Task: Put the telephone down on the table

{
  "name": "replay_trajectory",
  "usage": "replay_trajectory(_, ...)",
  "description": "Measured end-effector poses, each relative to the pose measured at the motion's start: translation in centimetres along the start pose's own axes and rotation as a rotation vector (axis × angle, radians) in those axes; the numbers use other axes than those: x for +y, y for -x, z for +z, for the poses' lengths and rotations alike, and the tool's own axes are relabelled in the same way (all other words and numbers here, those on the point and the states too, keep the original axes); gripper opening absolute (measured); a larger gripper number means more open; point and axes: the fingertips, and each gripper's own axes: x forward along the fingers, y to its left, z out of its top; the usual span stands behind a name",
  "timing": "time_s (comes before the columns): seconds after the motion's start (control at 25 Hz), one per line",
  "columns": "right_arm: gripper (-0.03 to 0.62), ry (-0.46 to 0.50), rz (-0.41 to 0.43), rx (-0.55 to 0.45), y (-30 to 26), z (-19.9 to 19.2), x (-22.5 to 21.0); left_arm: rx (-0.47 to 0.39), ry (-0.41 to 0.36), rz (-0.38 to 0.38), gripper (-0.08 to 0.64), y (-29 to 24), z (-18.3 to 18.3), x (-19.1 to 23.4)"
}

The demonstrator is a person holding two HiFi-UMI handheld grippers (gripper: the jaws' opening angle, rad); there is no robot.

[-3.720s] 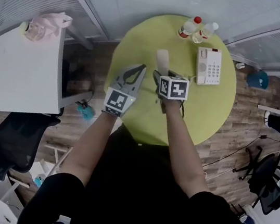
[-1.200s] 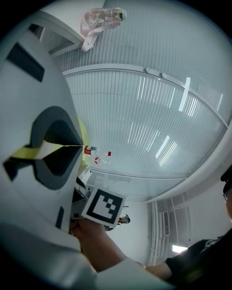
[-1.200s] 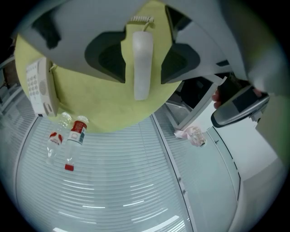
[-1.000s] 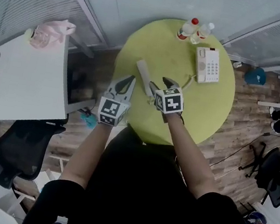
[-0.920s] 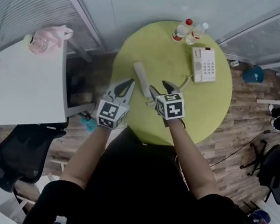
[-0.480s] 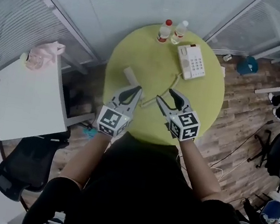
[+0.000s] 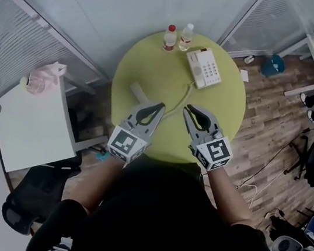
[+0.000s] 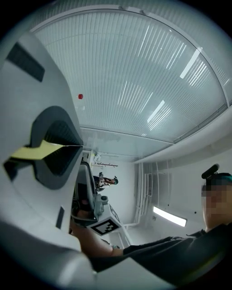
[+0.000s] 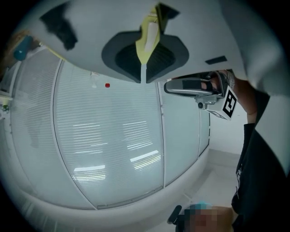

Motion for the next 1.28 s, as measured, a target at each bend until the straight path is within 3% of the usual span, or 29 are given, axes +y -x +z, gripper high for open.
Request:
replay_trajectory(0.44, 0.018, 0.027, 0.004, -0.094, 1.2, 2.7, 0.4, -0.005, -0.034, -0.052, 0.014, -1.4, 1.0, -1.5)
replay_trajectory(1.28, 0.018, 0.044, 0.028, -0.087, 0.5, 2.3, 1.4, -0.014, -0.03, -0.049, 0.014, -0.5, 1.3, -1.6)
